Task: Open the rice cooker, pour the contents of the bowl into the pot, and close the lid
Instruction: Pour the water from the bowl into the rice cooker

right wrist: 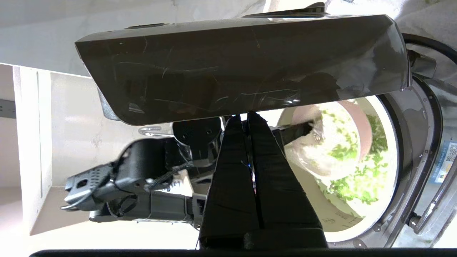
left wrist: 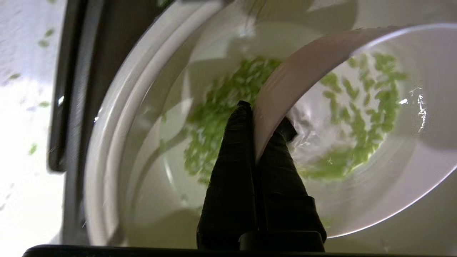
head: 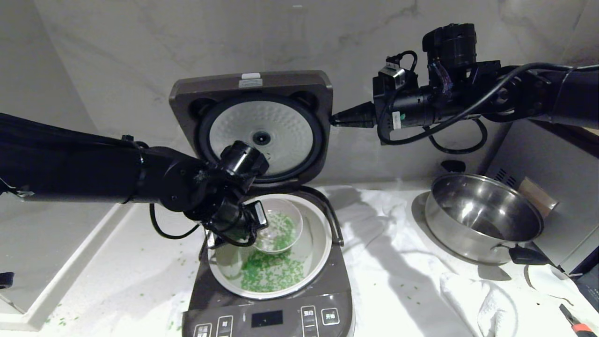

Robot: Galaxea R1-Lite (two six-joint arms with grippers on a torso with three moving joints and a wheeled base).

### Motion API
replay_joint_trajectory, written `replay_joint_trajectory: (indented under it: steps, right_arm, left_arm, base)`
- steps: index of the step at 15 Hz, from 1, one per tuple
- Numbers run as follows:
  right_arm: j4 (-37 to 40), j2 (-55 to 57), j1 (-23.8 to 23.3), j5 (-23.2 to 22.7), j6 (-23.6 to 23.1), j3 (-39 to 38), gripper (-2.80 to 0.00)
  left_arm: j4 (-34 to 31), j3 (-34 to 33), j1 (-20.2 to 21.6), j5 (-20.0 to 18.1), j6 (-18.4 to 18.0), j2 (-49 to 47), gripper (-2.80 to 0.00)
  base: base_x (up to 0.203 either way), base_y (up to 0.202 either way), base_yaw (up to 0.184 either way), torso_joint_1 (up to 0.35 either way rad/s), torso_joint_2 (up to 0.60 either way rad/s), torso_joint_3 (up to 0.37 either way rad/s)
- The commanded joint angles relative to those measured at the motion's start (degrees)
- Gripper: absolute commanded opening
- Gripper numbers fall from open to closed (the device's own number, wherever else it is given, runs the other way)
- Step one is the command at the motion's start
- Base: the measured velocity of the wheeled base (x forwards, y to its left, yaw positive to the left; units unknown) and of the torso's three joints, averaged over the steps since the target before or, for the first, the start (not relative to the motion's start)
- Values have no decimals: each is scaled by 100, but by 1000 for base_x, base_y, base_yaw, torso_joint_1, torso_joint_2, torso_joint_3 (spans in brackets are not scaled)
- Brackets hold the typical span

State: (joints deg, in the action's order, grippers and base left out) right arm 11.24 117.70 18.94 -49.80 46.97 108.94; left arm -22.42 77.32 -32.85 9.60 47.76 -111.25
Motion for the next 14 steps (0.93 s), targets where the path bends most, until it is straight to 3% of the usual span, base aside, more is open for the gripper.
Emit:
replay_joint_trajectory:
  steps: [1, 6, 11, 14]
  right_arm:
    - [1, 7, -13, -37, 101, -4, -280]
    - [-231, 42, -40, -39, 352, 5, -280]
    - [-298, 42, -36, -39, 416, -4, -280]
    - [-298, 42, -40, -39, 419, -4, -280]
  left_arm:
    - [767, -585, -15, 55, -11, 229, -280]
    - [3182, -1868, -11, 920, -547, 381, -280]
    - [6464, -3265, 31, 982, -1550, 230, -280]
    - [8610, -3836, 5, 974, -1901, -206, -280]
  base:
    - [0, 0, 0, 0, 0, 0]
    - [0, 0, 0, 0, 0, 0]
    - [0, 0, 0, 0, 0, 0]
    - [0, 0, 0, 0, 0, 0]
